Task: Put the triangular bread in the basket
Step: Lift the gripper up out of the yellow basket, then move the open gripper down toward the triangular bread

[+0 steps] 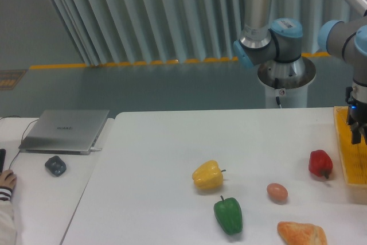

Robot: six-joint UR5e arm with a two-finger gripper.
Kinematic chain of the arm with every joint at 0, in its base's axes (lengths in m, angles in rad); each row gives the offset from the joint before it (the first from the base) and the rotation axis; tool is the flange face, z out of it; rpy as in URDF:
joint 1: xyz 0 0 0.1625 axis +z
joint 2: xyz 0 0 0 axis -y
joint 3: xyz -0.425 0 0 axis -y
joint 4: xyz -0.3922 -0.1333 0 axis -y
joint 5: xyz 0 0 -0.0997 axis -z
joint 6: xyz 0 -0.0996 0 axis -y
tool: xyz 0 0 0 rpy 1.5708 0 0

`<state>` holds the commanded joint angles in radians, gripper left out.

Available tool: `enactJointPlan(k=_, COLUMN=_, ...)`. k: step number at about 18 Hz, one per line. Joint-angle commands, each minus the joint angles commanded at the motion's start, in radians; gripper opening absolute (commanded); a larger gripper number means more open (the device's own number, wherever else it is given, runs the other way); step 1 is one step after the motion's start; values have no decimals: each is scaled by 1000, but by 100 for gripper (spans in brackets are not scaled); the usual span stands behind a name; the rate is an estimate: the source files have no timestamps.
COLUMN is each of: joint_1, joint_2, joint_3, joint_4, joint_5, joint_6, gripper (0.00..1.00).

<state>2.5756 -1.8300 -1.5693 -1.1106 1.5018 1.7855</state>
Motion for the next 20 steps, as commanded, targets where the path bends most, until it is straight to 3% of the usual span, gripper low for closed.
enactJointPlan(k=5, joint_1=-11, joint_2=2, joint_3=-5, joint_4=-3, joint_5=-9, joint_6=-26, gripper=100)
enactJointPlan(k=9, joint_1=5, joint_2=-2, joint_3=-44, joint_4=21, joint_5=-63, joint_6=-34, gripper=100)
enactJointPlan(k=13, joint_1=-9, joint_2=-6, joint_3=-52, joint_4=29, joint_5=-41, joint_6=-29, gripper=100)
enactJointPlan(k=20, joint_1=-96, joint_2=-21, joint_3=-52, joint_4=40, joint_5=-38, joint_6=-219, gripper=100)
